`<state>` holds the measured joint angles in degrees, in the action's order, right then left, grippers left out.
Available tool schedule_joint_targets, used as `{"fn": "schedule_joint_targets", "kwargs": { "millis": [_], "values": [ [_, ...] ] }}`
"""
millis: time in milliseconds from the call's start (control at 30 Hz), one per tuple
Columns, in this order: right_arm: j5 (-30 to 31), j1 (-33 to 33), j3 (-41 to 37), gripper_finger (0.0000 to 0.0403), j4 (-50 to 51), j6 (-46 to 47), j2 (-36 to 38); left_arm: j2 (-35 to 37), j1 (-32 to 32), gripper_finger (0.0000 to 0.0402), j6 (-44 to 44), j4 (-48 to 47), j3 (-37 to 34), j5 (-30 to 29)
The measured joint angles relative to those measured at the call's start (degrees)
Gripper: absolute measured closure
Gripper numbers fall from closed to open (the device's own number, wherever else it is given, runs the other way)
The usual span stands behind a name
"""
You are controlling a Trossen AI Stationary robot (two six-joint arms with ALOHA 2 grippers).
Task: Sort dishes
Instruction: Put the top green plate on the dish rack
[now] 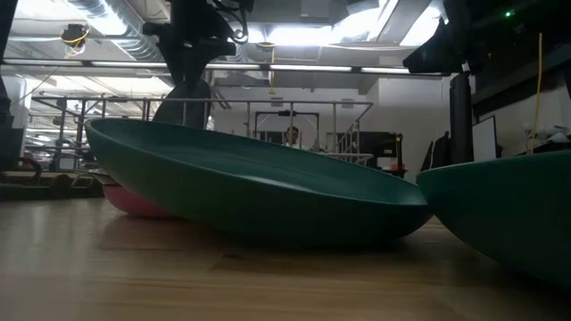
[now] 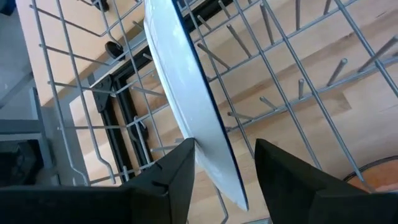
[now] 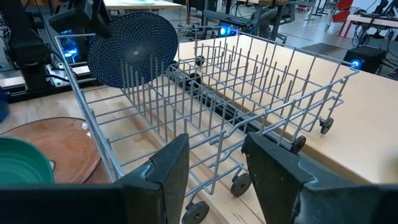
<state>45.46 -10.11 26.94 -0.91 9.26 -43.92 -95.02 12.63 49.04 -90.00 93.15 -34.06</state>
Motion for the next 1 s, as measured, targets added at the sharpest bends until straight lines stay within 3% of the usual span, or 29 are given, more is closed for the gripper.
{"fn": "schedule_joint_targets", "kwargs": {
  "millis": [833,1000],
  "values": [
    [0.0,0.0,0.0,0.0240,2.6,0.0,0.0,0.0,0.1,0.0240,-9.2,0.1,12.7,-0.4],
    [0.0,0.0,0.0,0.0240,3.2,-0.3,0.0,0.0,0.0,0.0240,-9.2,2.8,15.2,4.2]
  ]
}}
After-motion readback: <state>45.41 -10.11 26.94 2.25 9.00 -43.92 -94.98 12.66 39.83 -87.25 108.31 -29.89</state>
